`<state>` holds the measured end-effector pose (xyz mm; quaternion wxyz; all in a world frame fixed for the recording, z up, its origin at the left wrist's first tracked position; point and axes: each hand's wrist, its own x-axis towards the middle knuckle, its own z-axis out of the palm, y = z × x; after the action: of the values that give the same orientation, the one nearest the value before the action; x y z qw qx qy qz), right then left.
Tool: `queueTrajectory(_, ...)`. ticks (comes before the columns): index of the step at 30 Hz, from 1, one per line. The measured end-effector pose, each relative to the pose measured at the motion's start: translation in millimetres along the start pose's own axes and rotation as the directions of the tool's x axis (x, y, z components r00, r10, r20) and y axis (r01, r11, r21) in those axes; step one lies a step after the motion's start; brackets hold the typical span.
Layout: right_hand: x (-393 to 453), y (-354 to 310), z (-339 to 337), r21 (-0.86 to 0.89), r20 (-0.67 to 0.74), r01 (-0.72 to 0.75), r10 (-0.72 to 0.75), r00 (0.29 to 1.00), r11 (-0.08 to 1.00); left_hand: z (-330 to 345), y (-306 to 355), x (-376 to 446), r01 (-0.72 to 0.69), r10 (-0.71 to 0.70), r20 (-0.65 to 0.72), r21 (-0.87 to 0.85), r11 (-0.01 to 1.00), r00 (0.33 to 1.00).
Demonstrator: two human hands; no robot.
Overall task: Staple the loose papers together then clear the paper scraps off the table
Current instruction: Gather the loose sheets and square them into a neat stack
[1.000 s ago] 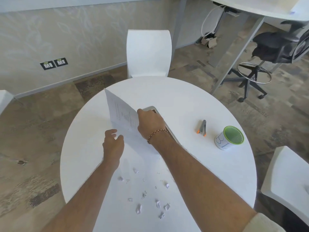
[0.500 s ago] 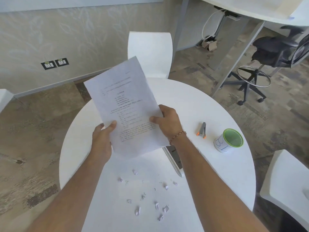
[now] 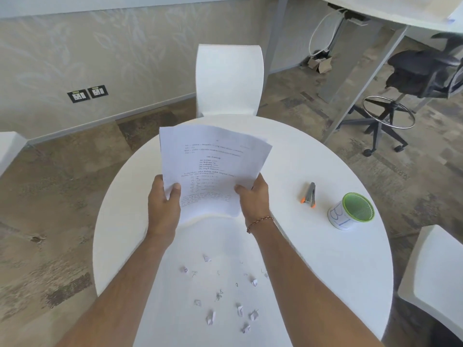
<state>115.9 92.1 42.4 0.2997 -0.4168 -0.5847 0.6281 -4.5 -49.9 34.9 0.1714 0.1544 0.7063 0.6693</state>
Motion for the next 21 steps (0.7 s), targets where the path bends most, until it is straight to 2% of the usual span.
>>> queueTrajectory(6, -1, 4, 3, 0.101, 0.039, -0.050, 0.047, 0.998, 0.994, -6, -7, 0, 0.099, -0.097, 0.026, -0.092, 0.991, 0.995)
queueTrajectory(12, 3, 5, 1, 0.108, 0.115, -0.047, 0.035, 0.993, 0.993, -8, 2, 4, 0.081, -0.077, 0.037, -0.119, 0.990, 0.996)
queueTrajectory(21, 9, 0, 3, 0.131, 0.086, -0.015, 0.003, 0.996, 0.991, -4, 4, 6, 0.074, -0.069, 0.052, -0.100, 0.992, 0.996)
